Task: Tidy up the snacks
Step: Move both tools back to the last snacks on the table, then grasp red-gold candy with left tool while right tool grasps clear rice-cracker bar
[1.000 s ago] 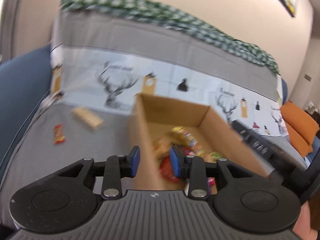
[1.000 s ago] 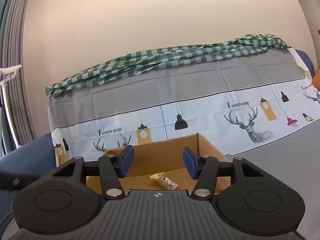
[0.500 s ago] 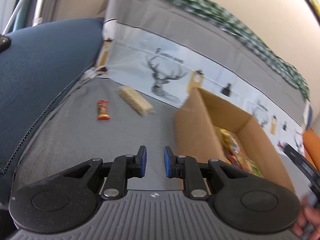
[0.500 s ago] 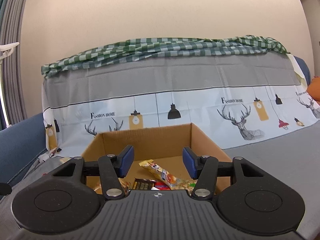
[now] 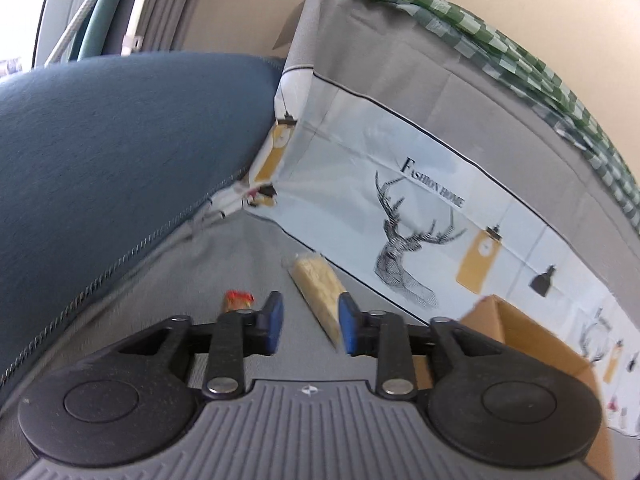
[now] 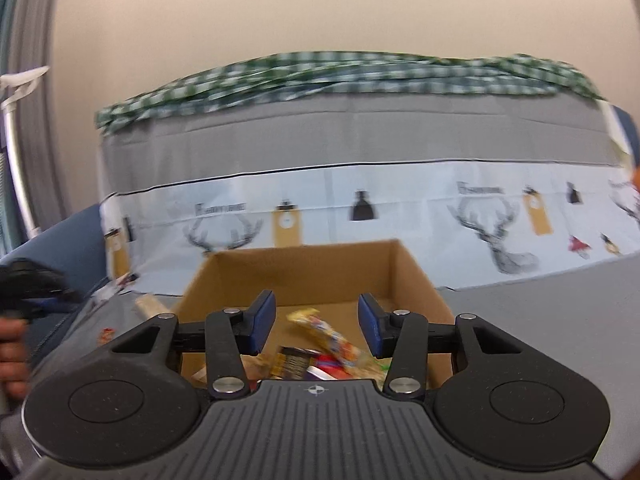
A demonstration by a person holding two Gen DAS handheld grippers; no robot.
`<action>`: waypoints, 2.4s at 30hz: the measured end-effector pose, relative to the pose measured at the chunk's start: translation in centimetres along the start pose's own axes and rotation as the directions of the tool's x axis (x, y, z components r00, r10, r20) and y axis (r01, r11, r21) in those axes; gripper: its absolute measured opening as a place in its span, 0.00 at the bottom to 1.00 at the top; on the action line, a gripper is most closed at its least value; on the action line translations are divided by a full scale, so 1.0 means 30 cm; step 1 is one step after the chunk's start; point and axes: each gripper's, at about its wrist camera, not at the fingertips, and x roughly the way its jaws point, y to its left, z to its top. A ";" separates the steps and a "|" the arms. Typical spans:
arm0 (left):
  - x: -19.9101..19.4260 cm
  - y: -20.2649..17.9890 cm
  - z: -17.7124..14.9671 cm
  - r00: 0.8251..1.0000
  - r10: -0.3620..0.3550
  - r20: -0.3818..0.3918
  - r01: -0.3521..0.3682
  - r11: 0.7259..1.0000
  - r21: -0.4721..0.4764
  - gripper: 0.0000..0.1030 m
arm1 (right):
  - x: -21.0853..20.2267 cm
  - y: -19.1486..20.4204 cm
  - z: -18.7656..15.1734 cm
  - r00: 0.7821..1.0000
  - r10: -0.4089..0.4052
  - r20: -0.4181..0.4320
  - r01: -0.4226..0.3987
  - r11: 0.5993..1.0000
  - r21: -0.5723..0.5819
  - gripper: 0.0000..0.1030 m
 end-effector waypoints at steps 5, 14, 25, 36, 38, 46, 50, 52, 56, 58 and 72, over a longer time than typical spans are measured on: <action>0.091 0.037 -0.059 0.994 0.099 -0.038 -0.095 0.991 0.095 0.42 | 0.071 0.104 0.162 0.995 0.097 -0.034 -0.099 0.993 -0.066 0.59; 0.247 0.098 -0.086 0.971 0.163 -0.174 -0.157 0.987 0.047 0.42 | 0.326 0.364 0.311 0.969 0.227 -0.093 -0.237 0.965 -0.113 0.69; 0.313 0.120 -0.083 0.972 0.122 -0.203 -0.128 0.992 -0.017 0.41 | 0.726 0.654 0.234 0.921 0.200 -0.335 -0.285 0.931 -0.228 0.80; 0.310 0.164 -0.054 0.965 0.153 -0.214 -0.170 0.983 -0.064 0.16 | 1.063 0.843 0.077 0.857 0.106 -0.505 -0.286 0.912 -0.294 0.88; 0.303 0.175 -0.045 0.965 0.159 -0.210 -0.179 0.981 -0.077 0.16 | 1.111 0.864 0.043 0.847 0.079 -0.526 -0.280 0.907 -0.315 0.88; 0.323 0.188 -0.045 0.956 0.158 -0.248 -0.180 0.981 -0.071 0.17 | 1.240 0.899 -0.081 0.792 0.024 -0.610 -0.287 0.897 -0.336 0.88; 0.326 0.188 -0.045 0.955 0.155 -0.252 -0.177 0.982 -0.066 0.18 | 1.240 0.892 -0.087 0.794 0.042 -0.606 -0.294 0.900 -0.322 0.81; 0.326 0.191 -0.044 0.955 0.150 -0.255 -0.173 0.982 -0.072 0.17 | 1.231 0.891 -0.085 0.791 0.089 -0.606 -0.331 0.895 -0.300 0.53; 0.322 0.211 -0.036 0.955 0.136 -0.264 -0.166 0.981 -0.098 0.17 | 1.191 0.914 -0.079 0.787 0.112 -0.606 -0.372 0.871 -0.322 0.37; 0.317 0.216 -0.033 0.955 0.135 -0.265 -0.167 0.981 -0.103 0.17 | 1.155 0.913 -0.066 0.801 0.107 -0.590 -0.366 0.866 -0.340 0.37; 0.207 0.184 0.000 0.981 0.074 -0.177 -0.085 0.995 -0.060 0.17 | 0.666 0.770 0.137 0.887 0.167 -0.431 -0.307 0.910 -0.279 0.37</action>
